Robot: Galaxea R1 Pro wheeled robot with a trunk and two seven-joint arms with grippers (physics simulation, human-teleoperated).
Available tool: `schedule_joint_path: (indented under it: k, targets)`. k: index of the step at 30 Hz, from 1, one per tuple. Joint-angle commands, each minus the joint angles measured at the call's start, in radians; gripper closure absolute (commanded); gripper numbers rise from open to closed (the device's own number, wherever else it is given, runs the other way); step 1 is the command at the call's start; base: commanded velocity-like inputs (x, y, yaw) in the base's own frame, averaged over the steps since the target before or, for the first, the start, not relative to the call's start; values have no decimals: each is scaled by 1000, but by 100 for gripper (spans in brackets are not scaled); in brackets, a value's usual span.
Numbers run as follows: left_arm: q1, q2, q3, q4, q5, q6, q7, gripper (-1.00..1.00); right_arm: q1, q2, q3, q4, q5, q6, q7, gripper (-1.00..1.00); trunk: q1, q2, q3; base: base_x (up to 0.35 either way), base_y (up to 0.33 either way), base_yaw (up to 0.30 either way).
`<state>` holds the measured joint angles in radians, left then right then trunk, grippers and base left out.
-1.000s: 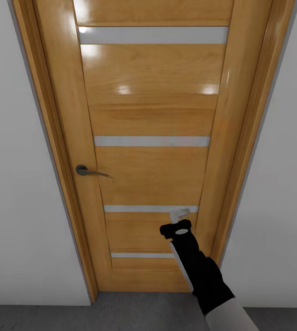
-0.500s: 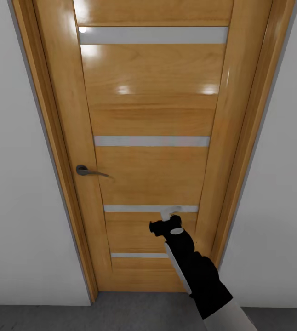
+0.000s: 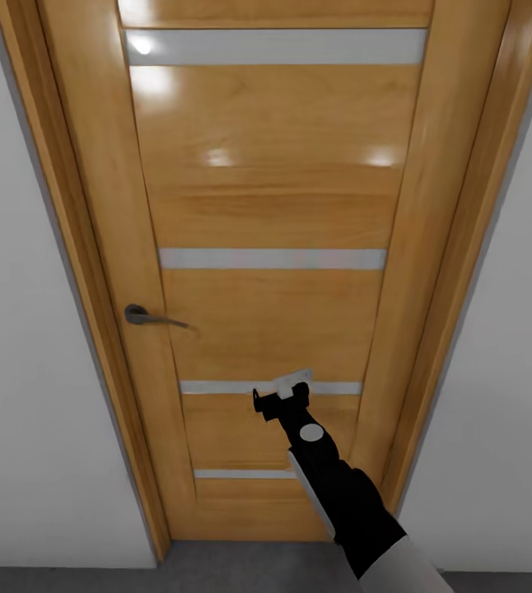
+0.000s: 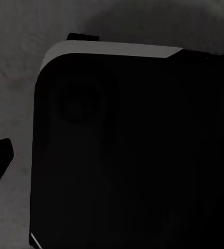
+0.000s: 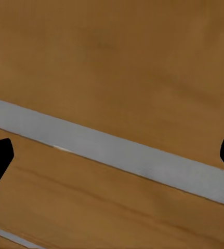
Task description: Move the two storage containers from the living room to the garage. In the garage, place one container on the floor and stack the other container on top of it (either order is fine).
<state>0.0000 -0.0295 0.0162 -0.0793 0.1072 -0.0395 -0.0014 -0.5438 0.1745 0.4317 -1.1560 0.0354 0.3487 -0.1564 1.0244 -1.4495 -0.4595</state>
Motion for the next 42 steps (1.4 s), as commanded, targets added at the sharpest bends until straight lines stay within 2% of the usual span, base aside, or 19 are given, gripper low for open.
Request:
schedule_joint_path:
  k: [1,20,34,42]
  targets:
    - [0,-1,1,-1,10,-2,0,-100,-1,0,1,2,4,3,-5,-100,1,0,-1,316,0,0]
    - [0,0,1,-1,9,-2,0,-100,-1,0,-3,14,2,-22,-8,-100,1,0,-1,320,0,0]
    - [0,0,1,-1,9,-2,0,-100,-1,0,-9,108,5,-55,-13,-100,1,0,-1,321,0,0]
    - [0,0,1,0,9,-2,0,-100,-1,0,-11,150,47,-88,-17,-100,1,0,-1,318,0,0]
